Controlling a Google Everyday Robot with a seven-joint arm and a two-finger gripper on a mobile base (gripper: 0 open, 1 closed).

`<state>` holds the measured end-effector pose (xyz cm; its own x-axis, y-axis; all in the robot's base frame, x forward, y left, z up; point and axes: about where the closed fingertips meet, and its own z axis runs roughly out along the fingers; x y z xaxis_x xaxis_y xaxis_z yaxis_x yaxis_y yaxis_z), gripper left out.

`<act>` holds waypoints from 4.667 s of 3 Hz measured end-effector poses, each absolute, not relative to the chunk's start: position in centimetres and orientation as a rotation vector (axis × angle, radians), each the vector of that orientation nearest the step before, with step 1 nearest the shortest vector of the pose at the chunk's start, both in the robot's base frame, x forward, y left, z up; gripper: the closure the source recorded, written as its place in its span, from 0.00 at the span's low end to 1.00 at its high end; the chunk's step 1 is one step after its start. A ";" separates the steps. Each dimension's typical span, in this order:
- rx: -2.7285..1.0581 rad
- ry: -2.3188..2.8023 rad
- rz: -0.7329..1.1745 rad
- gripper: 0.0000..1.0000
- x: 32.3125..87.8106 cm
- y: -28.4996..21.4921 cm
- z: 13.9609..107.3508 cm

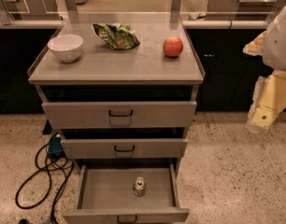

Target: Pick 7up can from bottom drawer and place on counter

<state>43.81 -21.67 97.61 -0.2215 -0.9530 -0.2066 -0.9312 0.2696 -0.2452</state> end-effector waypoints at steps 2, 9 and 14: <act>-1.708 2.214 -0.060 0.00 43.5 -22.9 96.4; -1.536 2.175 0.795 0.00 38.0 -31.3 63.4; -1.276 1.739 1.404 0.00 45.0 -17.3 49.8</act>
Offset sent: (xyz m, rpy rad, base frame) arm -0.0086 -0.0334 -0.0360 0.0969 0.0098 0.0106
